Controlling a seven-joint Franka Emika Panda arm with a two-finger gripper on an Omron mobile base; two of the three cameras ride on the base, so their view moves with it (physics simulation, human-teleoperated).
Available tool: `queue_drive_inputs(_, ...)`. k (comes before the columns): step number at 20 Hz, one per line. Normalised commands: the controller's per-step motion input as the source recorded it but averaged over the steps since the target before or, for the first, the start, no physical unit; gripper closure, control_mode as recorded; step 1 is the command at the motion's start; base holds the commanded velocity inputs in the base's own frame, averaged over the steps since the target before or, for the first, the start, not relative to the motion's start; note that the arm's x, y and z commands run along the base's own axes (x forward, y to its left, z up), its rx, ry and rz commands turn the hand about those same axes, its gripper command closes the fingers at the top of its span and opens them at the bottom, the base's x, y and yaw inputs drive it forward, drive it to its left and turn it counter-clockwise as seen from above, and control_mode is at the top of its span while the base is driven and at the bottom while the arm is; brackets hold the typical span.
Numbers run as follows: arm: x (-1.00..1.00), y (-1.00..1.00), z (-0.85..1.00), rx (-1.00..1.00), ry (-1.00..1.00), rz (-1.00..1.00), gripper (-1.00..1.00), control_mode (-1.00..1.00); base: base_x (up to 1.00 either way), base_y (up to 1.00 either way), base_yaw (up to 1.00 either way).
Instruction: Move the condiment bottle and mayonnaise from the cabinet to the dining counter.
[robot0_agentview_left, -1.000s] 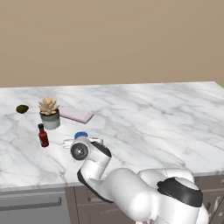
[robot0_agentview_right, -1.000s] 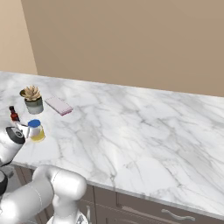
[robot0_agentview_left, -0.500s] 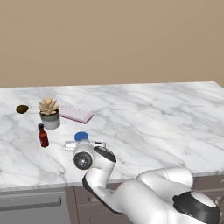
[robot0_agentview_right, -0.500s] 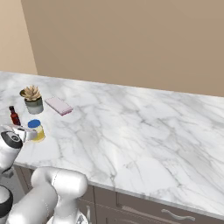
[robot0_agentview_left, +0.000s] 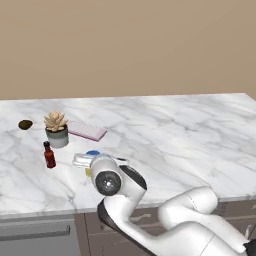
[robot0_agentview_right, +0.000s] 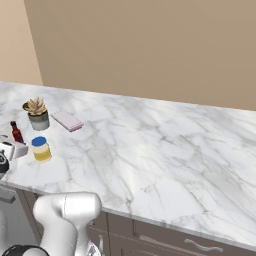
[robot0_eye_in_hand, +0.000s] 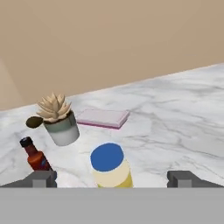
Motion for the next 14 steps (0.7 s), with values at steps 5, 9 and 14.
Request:
queue_drive_inputs(5,-0.50,0.00,0.94,0.01,0.39,0.00,-1.00,-1.00,0.00,0.00,0.00)
queue_drive_inputs(9,-0.43,-0.03,0.57,0.00,0.60,0.00,-1.00,-1.00,0.00,0.00,0.00)
queue_drive_inputs(14,-0.51,-0.12,0.11,0.00,0.56,0.00,-1.00,-1.00,0.00,0.00,0.00)
